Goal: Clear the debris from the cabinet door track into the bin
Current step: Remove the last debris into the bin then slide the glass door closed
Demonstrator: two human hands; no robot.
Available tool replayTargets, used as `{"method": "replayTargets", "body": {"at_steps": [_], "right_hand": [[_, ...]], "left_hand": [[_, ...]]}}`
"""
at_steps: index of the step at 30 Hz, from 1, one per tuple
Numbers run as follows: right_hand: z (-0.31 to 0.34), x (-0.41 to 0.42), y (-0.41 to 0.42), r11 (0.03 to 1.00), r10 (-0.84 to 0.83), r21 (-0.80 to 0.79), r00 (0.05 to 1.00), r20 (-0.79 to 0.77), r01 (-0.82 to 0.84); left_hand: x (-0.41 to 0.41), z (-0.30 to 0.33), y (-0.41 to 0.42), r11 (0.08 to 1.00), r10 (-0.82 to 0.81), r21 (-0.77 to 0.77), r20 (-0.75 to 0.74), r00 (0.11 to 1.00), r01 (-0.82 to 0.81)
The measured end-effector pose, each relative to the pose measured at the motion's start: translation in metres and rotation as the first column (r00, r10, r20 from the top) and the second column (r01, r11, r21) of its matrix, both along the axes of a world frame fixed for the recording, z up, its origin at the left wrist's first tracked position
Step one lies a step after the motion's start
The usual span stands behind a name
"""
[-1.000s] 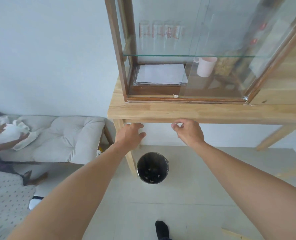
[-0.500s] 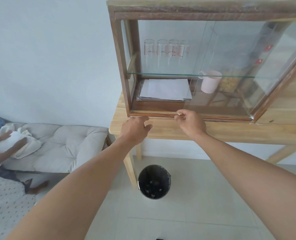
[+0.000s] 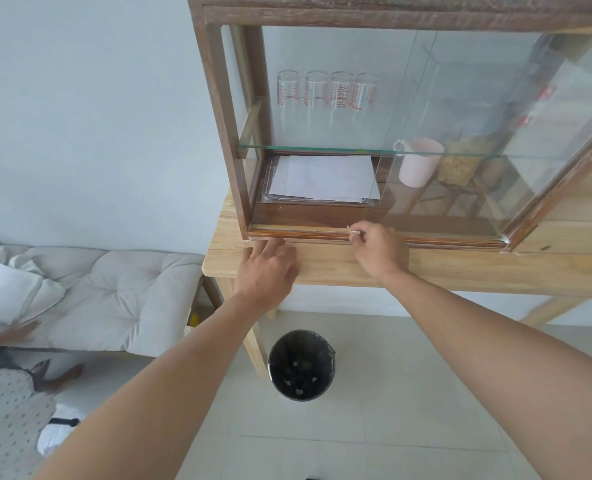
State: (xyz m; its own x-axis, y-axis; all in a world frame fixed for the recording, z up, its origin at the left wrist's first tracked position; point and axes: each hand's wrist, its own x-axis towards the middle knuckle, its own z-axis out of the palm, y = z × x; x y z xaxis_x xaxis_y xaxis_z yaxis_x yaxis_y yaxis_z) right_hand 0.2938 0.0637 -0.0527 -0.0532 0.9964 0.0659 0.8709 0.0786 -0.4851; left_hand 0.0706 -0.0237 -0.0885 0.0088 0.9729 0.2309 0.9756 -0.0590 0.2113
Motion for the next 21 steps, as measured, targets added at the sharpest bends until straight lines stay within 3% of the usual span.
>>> {"method": "replayTargets", "body": {"at_steps": [7, 14, 21], "right_hand": [[-0.003, -0.005, -0.032, 0.992, 0.08, 0.098, 0.997, 0.012, -0.081], [-0.047, -0.006, -0.104, 0.997, 0.061, -0.044, 0.981, -0.185, -0.071], [-0.126, -0.004, -0.151, 0.956, 0.023, -0.283, 0.981, -0.191, -0.077]], "left_hand": [[-0.007, -0.026, -0.022, 0.98, -0.026, -0.197, -0.145, 0.989, -0.003], [-0.011, -0.028, -0.027, 0.979, -0.052, -0.203, -0.158, 0.986, 0.019], [-0.015, -0.044, -0.029, 0.997, -0.049, -0.072, -0.154, 0.987, 0.039]]}}
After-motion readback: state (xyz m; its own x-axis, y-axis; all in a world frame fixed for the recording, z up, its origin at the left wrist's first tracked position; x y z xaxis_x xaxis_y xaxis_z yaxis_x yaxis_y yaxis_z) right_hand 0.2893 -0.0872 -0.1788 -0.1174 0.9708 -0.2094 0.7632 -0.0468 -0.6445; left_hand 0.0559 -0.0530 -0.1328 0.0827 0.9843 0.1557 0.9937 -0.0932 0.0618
